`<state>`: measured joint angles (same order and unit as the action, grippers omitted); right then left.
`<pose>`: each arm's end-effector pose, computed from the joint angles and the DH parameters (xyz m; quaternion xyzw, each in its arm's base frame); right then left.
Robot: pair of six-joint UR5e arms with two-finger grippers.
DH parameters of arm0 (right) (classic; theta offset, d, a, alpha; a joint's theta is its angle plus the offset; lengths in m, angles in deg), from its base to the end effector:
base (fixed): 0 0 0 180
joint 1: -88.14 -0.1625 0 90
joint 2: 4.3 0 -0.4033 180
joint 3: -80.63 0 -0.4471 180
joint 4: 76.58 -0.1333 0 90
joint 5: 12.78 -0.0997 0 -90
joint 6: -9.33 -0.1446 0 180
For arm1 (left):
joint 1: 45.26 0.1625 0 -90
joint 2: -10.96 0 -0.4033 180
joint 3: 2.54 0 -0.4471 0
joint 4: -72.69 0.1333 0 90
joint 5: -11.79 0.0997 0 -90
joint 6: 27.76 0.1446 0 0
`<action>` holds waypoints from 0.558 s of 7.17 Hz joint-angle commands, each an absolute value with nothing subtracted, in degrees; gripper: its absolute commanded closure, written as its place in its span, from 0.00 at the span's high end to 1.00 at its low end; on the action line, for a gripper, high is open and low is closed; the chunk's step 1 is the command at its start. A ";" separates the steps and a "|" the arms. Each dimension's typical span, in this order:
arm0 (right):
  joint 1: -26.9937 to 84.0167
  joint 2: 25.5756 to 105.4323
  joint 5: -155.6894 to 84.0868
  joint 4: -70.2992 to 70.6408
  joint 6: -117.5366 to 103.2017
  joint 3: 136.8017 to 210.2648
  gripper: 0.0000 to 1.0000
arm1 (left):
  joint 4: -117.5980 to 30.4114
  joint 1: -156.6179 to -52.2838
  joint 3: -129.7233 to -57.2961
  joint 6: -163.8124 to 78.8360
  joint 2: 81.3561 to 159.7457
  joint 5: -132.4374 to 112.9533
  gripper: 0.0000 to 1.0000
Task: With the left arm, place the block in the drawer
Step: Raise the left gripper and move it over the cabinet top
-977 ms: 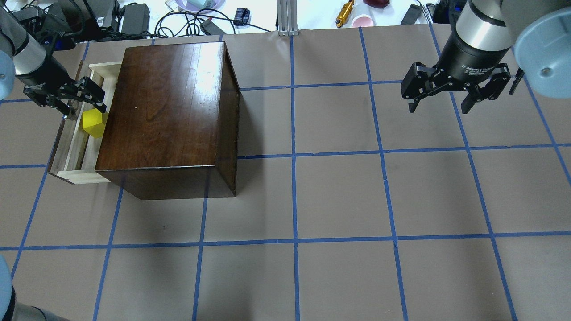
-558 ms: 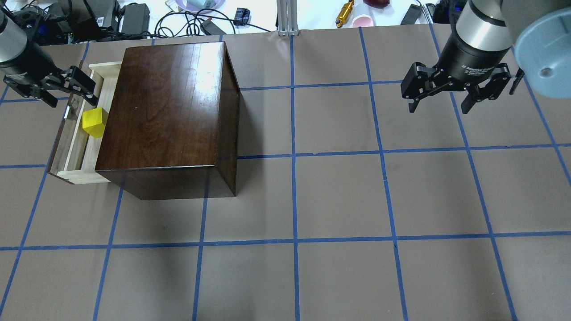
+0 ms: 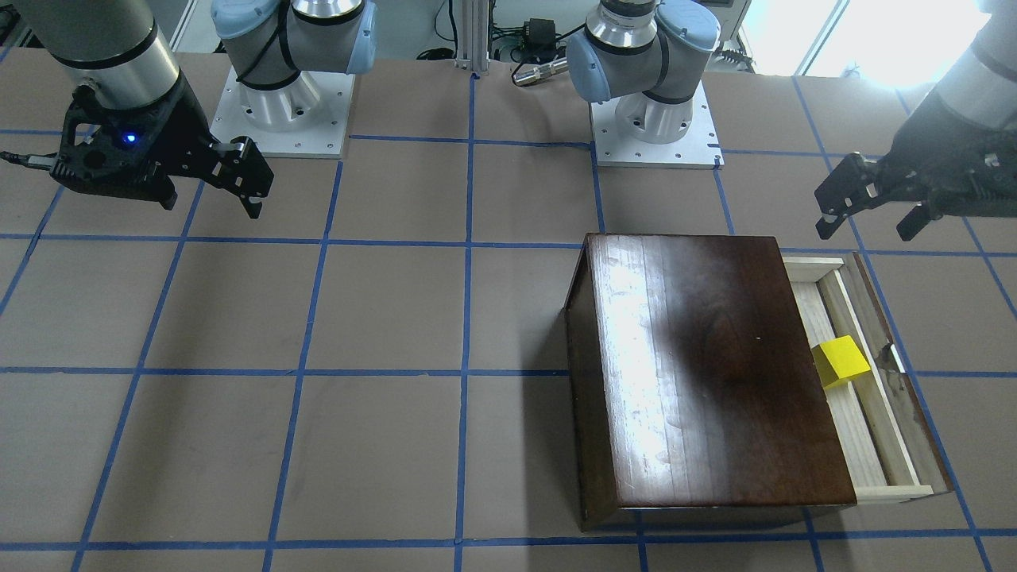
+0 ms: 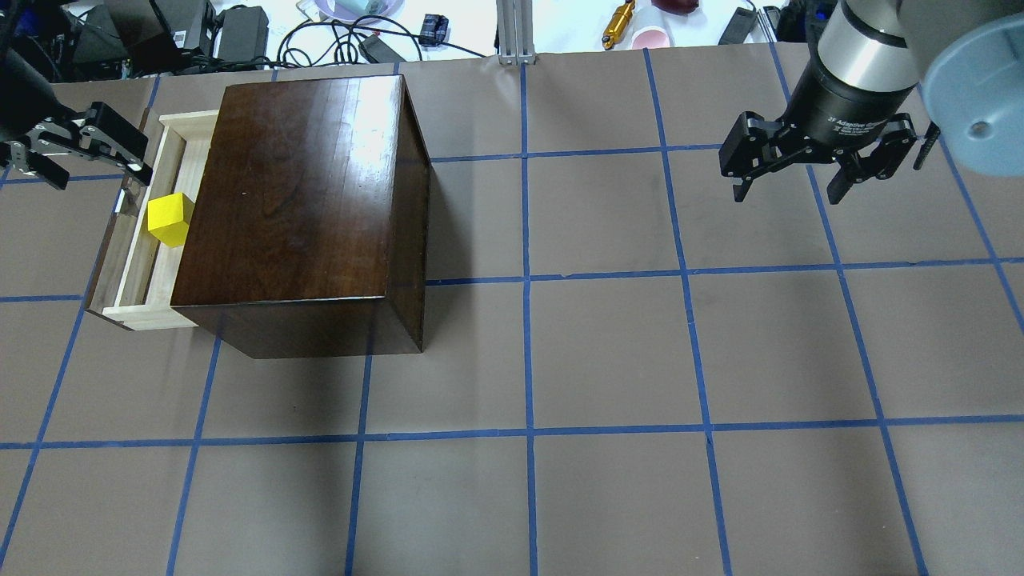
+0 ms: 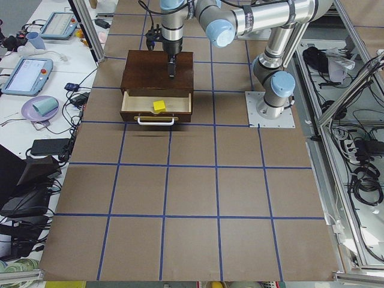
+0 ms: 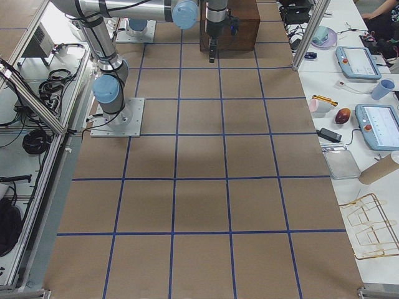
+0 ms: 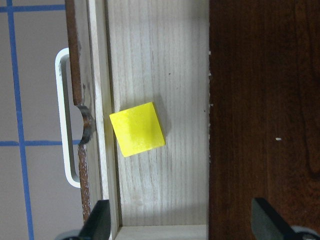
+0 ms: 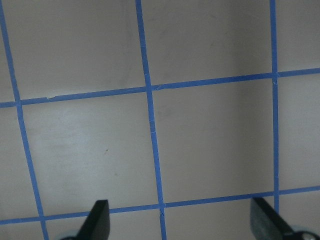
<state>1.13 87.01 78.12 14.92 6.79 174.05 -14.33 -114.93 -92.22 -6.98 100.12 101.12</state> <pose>0.1029 -0.5418 0.4036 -0.0482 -0.9988 -0.0054 0.0078 0.0648 -0.5636 0.4378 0.0041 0.9993 -0.0359 0.0072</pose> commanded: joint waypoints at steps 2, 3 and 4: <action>1.13 87.01 78.10 14.92 6.78 174.05 1.00 | -15.81 -117.06 -91.84 -7.98 97.97 101.61 1.00; 1.13 87.01 78.10 14.92 6.78 174.05 1.00 | -15.82 -117.32 -91.58 -9.90 98.58 100.75 1.00; 1.13 87.01 78.10 14.92 6.78 174.05 1.00 | -15.73 -119.67 -91.14 -16.27 98.93 99.26 1.00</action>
